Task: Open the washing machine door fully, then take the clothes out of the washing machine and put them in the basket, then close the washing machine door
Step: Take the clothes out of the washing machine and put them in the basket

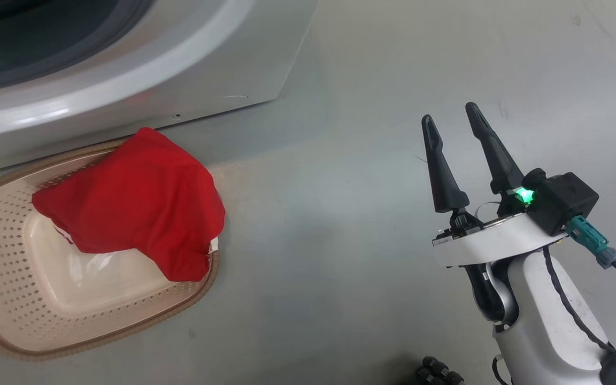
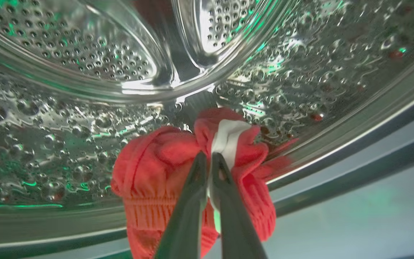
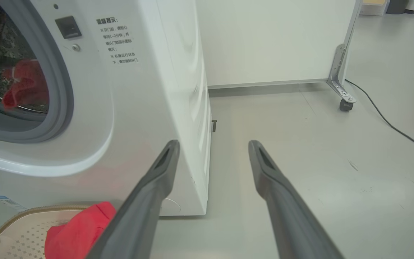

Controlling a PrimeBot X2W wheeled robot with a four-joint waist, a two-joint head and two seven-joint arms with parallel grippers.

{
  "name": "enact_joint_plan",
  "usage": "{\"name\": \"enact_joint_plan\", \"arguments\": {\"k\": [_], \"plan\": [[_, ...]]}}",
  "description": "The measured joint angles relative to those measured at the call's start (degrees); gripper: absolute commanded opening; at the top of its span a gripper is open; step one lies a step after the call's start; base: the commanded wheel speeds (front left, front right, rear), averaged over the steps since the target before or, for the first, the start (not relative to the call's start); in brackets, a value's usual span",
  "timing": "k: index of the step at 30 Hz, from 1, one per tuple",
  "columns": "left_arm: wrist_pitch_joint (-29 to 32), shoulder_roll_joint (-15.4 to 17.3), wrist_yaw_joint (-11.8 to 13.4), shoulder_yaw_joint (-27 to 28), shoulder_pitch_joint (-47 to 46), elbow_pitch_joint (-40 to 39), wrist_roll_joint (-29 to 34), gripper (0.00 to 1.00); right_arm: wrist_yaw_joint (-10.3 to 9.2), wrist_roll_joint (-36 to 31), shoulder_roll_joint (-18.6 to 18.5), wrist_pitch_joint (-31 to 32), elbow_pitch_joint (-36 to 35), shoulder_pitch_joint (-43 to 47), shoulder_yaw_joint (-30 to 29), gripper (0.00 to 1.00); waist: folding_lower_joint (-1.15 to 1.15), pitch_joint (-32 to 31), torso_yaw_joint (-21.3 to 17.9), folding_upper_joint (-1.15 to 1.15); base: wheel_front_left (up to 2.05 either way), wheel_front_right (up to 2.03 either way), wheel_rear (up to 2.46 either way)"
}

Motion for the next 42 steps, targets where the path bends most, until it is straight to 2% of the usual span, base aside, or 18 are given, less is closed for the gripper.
{"name": "enact_joint_plan", "arguments": {"k": [7, 17, 18, 26, 36, 42], "plan": [[-8.4, -2.2, -0.2, -0.3, 2.7, -3.5, -0.1, 0.0, 0.44, -2.3, 0.0, 0.0, 0.8, 0.0, -0.9, 1.0, 0.0, -2.3, 2.3, 0.0, 0.0, 0.0, 0.0], [-20.2, -5.6, -0.6, 0.6, 11.3, -9.9, -1.5, 0.0, 0.53, -3.9, -0.1, 0.0, 1.6, 1.2, -1.5, 1.0, 0.0, -6.5, 5.7, 0.0, 0.0, 0.0, 0.0], [-22.8, -6.0, -0.1, 1.0, 13.7, -11.3, -1.5, 0.0, 0.62, -4.0, -0.1, 0.0, 1.9, 2.1, -1.5, 1.0, 0.0, -7.5, 6.3, 0.0, 0.0, 0.0, 0.0], [-31.4, -9.3, 2.1, 1.8, 23.3, -16.8, -1.9, 0.0, 0.94, -5.2, -0.1, 0.0, 3.0, 5.6, -2.4, 1.0, 0.0, -12.0, 8.6, 0.0, 0.0, 0.0, 0.0], [-39.5, -13.7, 4.5, 1.4, 32.5, -24.9, -1.9, 0.0, 0.97, -6.7, -1.2, 0.0, 3.8, 9.6, -2.3, 1.0, 0.0, -17.4, 12.7, 0.0, 0.0, 0.0, 0.0], [-40.1, -15.5, 4.6, -1.2, 38.7, -27.3, -1.8, 0.0, 1.01, -7.0, -1.3, 0.0, 4.0, 11.6, -1.9, 1.0, 0.0, -20.1, 15.3, 0.0, 0.0, 0.0, 0.0]]}}
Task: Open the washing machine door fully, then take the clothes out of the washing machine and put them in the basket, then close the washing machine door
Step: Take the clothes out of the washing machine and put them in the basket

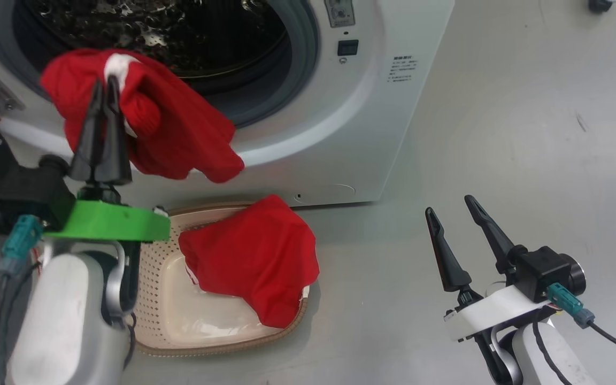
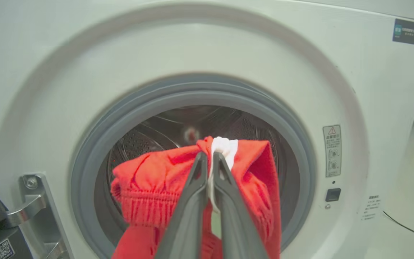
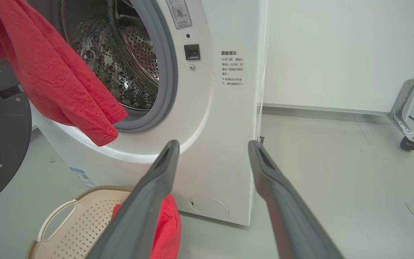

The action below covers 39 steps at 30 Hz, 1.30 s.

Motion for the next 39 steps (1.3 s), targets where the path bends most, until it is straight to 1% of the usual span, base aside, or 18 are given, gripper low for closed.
{"name": "enact_joint_plan", "arguments": {"k": [7, 12, 17, 20, 26, 35, 39], "plan": [[2.8, -0.2, 0.4, -2.7, 8.5, 0.3, -1.5, 0.0, 0.02, -0.4, 0.1, 0.0, -0.3, 0.7, 1.7, 1.0, 0.0, -1.7, 2.0, 0.0, 0.0, 0.0, 0.0], [4.7, -0.9, 0.4, -3.8, 13.1, 3.0, -4.2, 0.0, 0.11, -0.4, 0.1, 0.0, -1.1, 0.7, 1.9, 1.0, 0.0, -0.8, 1.6, 0.0, 0.0, 0.0, 0.0], [5.7, -1.3, 0.2, -6.2, 14.3, 7.7, -6.2, 0.0, 0.19, -0.5, 0.1, 0.0, -1.6, 0.6, 1.9, 1.0, 0.0, 0.8, 0.9, 0.0, 0.0, 0.0, 0.0], [6.2, -1.4, 0.2, -6.5, 14.3, 11.1, -7.4, 0.0, 0.19, -0.6, 0.1, 0.0, -2.3, 0.4, 2.1, 1.0, 0.0, 2.0, 0.4, 0.0, 0.0, 0.0, 0.0], [6.1, -1.5, 0.2, -5.4, 13.6, 17.7, -10.2, 0.0, 0.49, -0.9, 0.1, 0.0, -3.3, -1.2, 2.5, 1.0, 0.0, 4.8, -0.9, 0.0, 0.0, 0.0, 0.0], [6.8, -1.7, 0.3, -4.5, 4.5, 27.3, -11.3, 0.0, 0.49, -0.9, 0.2, 0.0, -4.7, -4.2, 2.8, 1.0, 0.0, 10.3, -3.3, 0.0, 0.0, 0.0, 0.0], [7.2, -1.8, 0.3, -3.7, 2.3, 30.7, -12.1, 0.0, 0.49, -0.9, 0.2, 0.0, -4.8, -5.4, 3.0, 1.0, 0.0, 12.1, -4.3, 0.0, 0.0, 0.0, 0.0]]}}
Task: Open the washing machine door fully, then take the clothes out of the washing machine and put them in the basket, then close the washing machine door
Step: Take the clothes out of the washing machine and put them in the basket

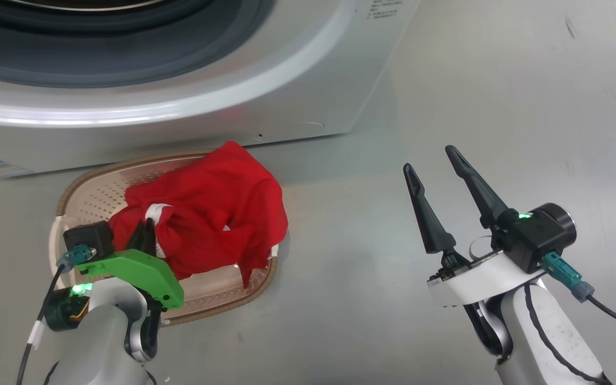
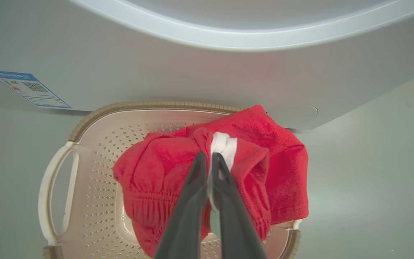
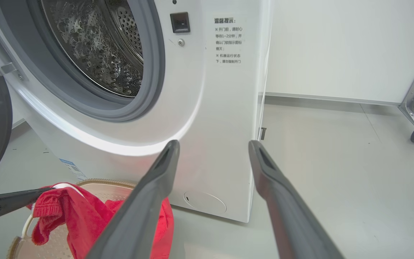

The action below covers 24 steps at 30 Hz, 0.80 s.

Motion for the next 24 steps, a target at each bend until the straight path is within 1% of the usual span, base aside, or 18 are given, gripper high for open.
{"name": "enact_joint_plan", "arguments": {"k": [4, 5, 6, 8, 10, 13, 20, 24], "plan": [[0.2, 0.0, 0.1, 0.7, -2.1, 4.7, -0.3, 0.0, 0.0, 0.1, 0.1, 0.0, 0.0, -1.4, 0.3, 1.0, 0.0, 1.9, -1.7, 0.0, 0.0, 0.0, 0.0], [0.3, 0.0, 0.0, 0.7, -2.5, 5.8, -0.3, 0.24, 0.0, 0.1, 0.1, 0.0, 0.0, -1.7, 0.3, 1.0, 0.0, 2.3, -2.2, 0.0, 0.0, 0.0, 0.0], [0.4, 0.0, 0.0, 0.6, -2.9, 6.8, -0.3, 0.39, 0.0, 0.3, 0.1, 0.0, 0.1, -1.9, 0.3, 1.0, 0.01, 2.6, -2.7, 0.0, 0.0, 0.0, 0.0], [0.6, -0.1, -0.1, 0.6, -3.7, 8.3, -0.3, 0.49, 0.0, 0.6, 0.1, 0.0, 0.1, -2.3, 0.2, 1.0, 0.0, 3.3, -3.5, 0.0, 0.0, 0.0, 0.0], [0.6, -0.1, -0.6, 0.4, -4.7, 9.9, -0.3, 1.0, 0.0, 0.6, 0.1, 0.0, 0.1, -2.3, -0.2, 1.0, 0.0, 3.9, -4.2, 0.0, 0.0, 0.0, 0.0], [0.4, -0.2, -0.8, 1.1, -6.1, 11.5, -1.8, 1.0, 0.0, 0.8, 0.1, 0.0, 0.2, -2.3, -0.5, 1.0, 0.0, 4.5, -4.8, 0.0, 0.0, 0.0, 0.0], [-2.0, -0.2, -2.1, 1.2, -7.9, 15.3, -2.0, 1.0, 0.0, 1.1, 0.2, 0.0, 0.5, -2.3, -1.2, 1.0, 0.0, 4.6, -4.9, 0.0, 0.0, 0.0, 0.0], [-3.5, -0.2, -3.5, 1.2, -8.6, 16.6, -2.1, 1.0, 0.0, 1.1, 0.2, 0.0, 1.0, -2.4, -1.5, 1.0, 0.0, 4.0, -4.3, 0.0, 0.0, 0.0, 0.0]]}}
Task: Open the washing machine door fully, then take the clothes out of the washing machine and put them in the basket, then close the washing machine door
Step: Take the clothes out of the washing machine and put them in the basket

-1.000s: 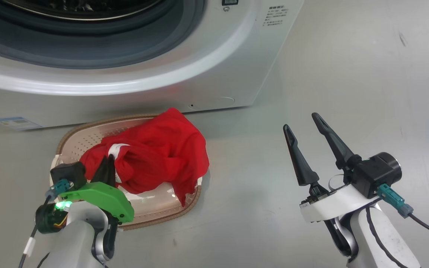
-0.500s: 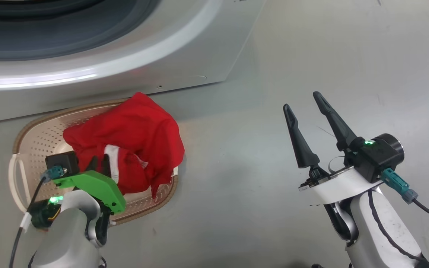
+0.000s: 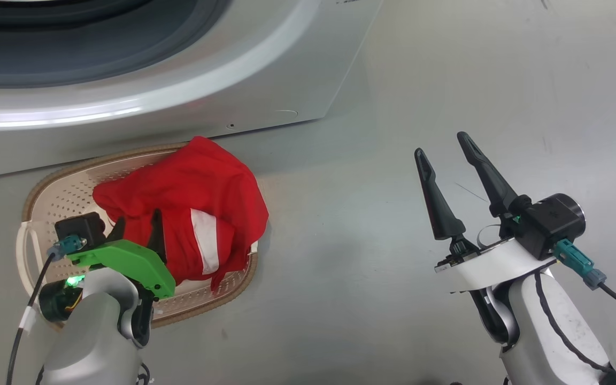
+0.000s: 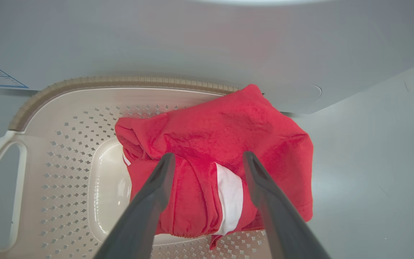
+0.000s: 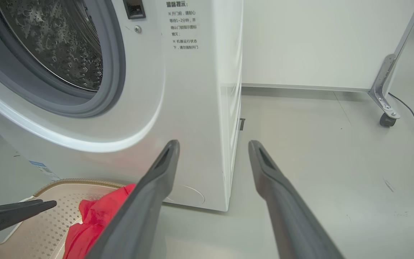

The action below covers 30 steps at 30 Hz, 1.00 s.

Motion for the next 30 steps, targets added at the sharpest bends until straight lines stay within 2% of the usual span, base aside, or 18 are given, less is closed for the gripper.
{"name": "enact_joint_plan", "arguments": {"k": [10, 18, 30], "plan": [[-7.2, -0.1, -1.5, -1.4, -0.3, -1.0, 2.2, 1.0, 0.01, 0.1, 0.1, 0.0, 1.1, 0.1, -3.5, 1.0, 0.0, -3.3, 2.6, 0.0, 0.0, 0.0, 0.0], [-8.1, -0.1, -1.4, -2.6, -0.3, -6.2, 6.6, 1.0, 0.0, -0.3, -0.3, 0.0, 2.5, 1.7, -5.0, 1.0, 0.0, -7.6, 4.9, 0.0, 0.0, 0.0, 0.0], [-8.1, 0.7, 2.1, -1.3, 3.2, -21.7, 13.5, 1.0, 0.01, -0.7, -0.2, 0.0, 4.2, 6.4, -5.7, 1.0, 0.0, -15.6, 9.1, 0.0, 0.0, 0.0, 0.0]]}}
